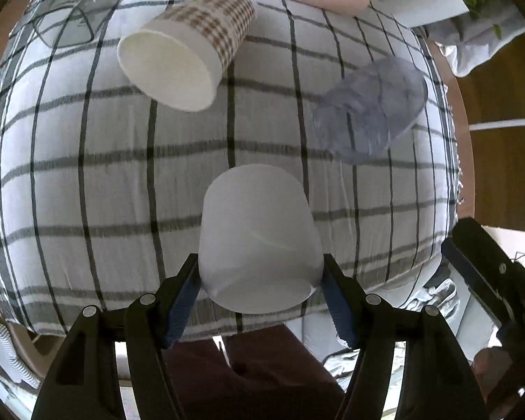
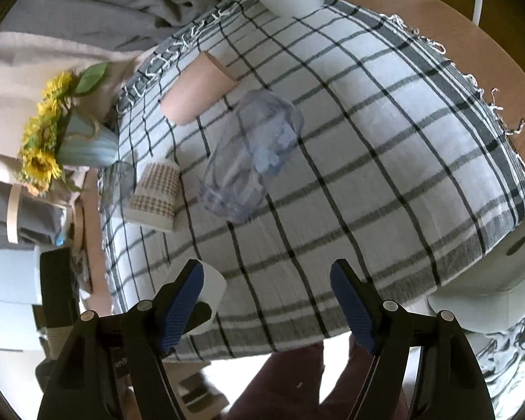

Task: Flip cup upside down
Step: 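Lift and rotate the white cup with the left gripper, rim downward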

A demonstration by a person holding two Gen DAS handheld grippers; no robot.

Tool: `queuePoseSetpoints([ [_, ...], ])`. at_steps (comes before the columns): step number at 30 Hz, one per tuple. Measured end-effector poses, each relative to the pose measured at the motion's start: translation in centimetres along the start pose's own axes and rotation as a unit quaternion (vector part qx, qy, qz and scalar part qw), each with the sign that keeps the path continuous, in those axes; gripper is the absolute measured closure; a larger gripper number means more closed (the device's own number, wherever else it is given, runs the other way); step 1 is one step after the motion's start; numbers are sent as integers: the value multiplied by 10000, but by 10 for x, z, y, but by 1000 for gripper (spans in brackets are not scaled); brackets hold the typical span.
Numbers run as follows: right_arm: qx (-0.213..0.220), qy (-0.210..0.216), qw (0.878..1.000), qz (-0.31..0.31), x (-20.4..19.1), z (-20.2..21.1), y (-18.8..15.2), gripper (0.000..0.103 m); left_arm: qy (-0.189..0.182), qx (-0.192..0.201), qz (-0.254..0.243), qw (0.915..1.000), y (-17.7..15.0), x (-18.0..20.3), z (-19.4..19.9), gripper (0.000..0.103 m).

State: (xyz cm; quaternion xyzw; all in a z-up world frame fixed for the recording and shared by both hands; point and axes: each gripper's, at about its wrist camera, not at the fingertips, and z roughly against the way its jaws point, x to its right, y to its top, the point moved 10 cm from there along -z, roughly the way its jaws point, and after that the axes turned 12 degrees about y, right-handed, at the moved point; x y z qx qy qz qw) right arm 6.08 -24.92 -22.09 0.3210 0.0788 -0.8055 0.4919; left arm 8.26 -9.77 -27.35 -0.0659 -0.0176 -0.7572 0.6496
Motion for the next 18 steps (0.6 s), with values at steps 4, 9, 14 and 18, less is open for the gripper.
queuePoseSetpoints([
  [4,55,-7,10000,-17,-4,-1,7,27,76,49,-44,9999,13,2,-2,37],
  [9,89,-82,9999,-54,-2,-2,12,27,163,141,-101,9997,22,3,-2,37],
  [14,109,-143,9998,-71,2,-2,14,27,260,233,-144,9993,27,3,-2,37],
  [18,83,-201,9997,-62,6,-1,13,27,374,306,-189,9987,26,6,-3,37],
])
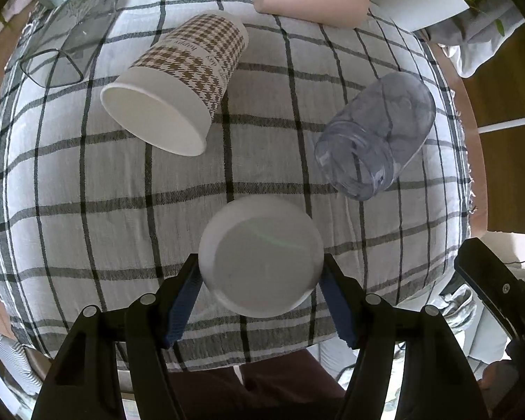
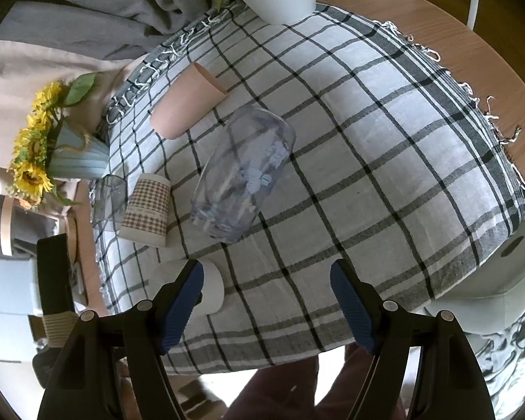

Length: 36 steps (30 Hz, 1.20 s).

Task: Flip cup upside down
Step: 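Lift and rotate the white cup with the left gripper, rim downward, then lower the inverted cup onto the cloth and open the left gripper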

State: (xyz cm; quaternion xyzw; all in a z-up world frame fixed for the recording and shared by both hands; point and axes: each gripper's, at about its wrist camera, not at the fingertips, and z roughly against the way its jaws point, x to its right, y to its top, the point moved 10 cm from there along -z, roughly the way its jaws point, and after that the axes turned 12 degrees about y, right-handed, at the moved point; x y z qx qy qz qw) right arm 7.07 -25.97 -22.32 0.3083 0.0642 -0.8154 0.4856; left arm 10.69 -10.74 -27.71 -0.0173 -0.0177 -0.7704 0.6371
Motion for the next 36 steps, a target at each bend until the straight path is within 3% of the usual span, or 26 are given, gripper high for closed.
queuePoseSetpoints([
  [10,-74,-200,9998,57,13,3,-8,27,281,184,-144,9993,-3,5,-1,37],
  [23,-49,-408,9990,200,14,9,-11,26,294,269,-93,9992,-3,6,0,36],
  [28,21,-532,9981,324,13,18,-10,21,233,451,-14,9987,-8,7,11,21],
  [36,284,-640,9950,709,2,44,-9,21,493,1146,202,9920,-24,-7,52,11],
])
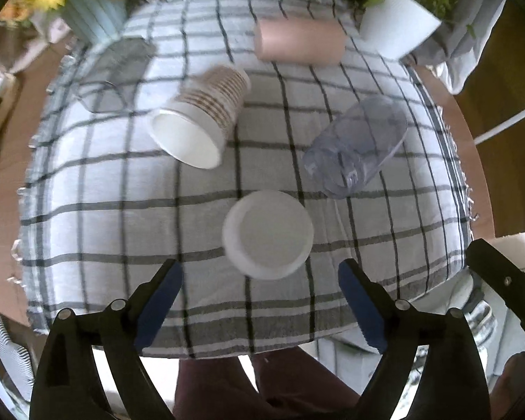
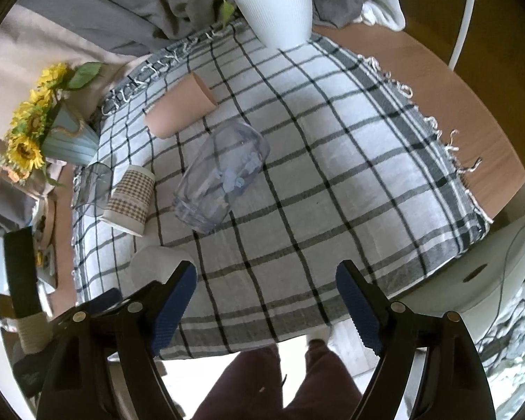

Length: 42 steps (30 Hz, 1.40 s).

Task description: Flip cup upside down

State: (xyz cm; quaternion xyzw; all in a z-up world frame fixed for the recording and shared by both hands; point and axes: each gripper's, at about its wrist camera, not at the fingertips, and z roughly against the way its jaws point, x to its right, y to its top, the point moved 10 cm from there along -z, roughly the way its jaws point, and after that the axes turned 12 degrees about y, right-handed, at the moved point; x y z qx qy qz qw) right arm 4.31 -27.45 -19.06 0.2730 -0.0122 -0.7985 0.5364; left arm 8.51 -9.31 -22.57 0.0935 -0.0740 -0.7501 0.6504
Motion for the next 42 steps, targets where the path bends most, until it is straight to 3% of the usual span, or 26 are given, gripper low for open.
queuePoseSetpoints([
  [4,156,-89,9993,315,-9,12,-1,20,466,534,81,9975,-4,-18,25,6],
  [11,501,-237,9928,1065,-35,35,-11,17,1204,1348,357,9829,-20,-56,70,4],
  [25,1033,21,9790,1759,-83,66,-35,11,1396,2182,685,9634,-36,-83,125,0],
  [42,1235,38,9754,1825,-85,79,-39,11,1304,2286,574,9630,-40,-72,133,0],
])
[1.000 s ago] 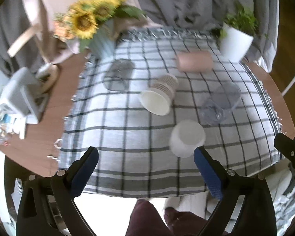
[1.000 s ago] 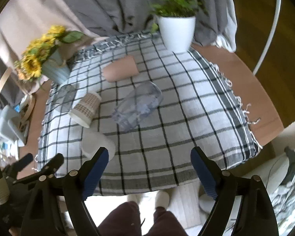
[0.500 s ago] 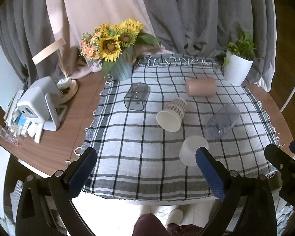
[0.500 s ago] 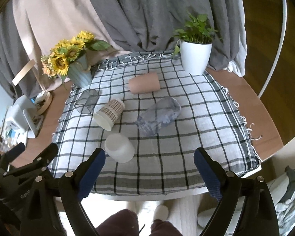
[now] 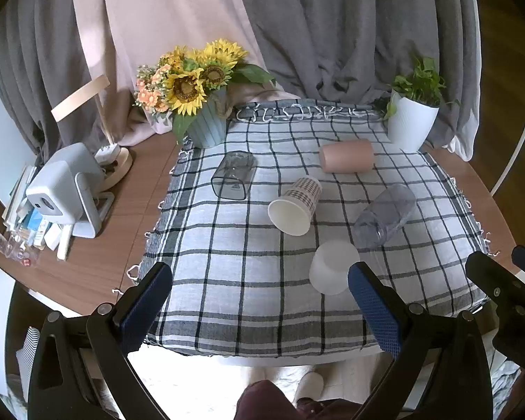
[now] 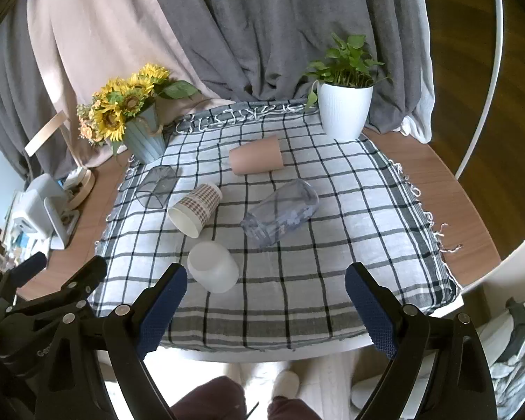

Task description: Flip cup upside down

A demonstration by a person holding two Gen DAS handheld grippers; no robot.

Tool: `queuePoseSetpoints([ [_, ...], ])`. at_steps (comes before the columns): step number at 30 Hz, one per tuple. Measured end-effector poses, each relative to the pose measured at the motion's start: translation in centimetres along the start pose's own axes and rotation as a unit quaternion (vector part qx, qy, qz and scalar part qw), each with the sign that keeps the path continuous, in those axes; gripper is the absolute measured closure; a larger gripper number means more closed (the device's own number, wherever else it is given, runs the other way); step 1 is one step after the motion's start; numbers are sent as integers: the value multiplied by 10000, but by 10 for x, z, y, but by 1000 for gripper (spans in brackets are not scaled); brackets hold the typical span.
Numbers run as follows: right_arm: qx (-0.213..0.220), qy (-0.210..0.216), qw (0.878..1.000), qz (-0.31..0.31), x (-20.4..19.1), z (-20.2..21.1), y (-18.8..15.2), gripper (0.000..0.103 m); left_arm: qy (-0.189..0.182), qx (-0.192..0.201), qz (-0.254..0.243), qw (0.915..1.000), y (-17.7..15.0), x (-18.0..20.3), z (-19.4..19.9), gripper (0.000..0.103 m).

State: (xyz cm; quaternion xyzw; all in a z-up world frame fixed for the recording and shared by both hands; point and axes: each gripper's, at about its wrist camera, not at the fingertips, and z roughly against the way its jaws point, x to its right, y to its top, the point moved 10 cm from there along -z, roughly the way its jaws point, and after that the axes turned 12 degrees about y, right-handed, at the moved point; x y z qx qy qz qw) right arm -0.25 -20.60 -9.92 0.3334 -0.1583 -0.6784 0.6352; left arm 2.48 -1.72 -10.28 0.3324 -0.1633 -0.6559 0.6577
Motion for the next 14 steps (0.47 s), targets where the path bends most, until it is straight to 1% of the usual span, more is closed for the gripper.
queuePoseSetpoints([
  [14,4,3,10000,-22,-1,0,-1,11,26,3,33,10000,-5,3,3,0],
])
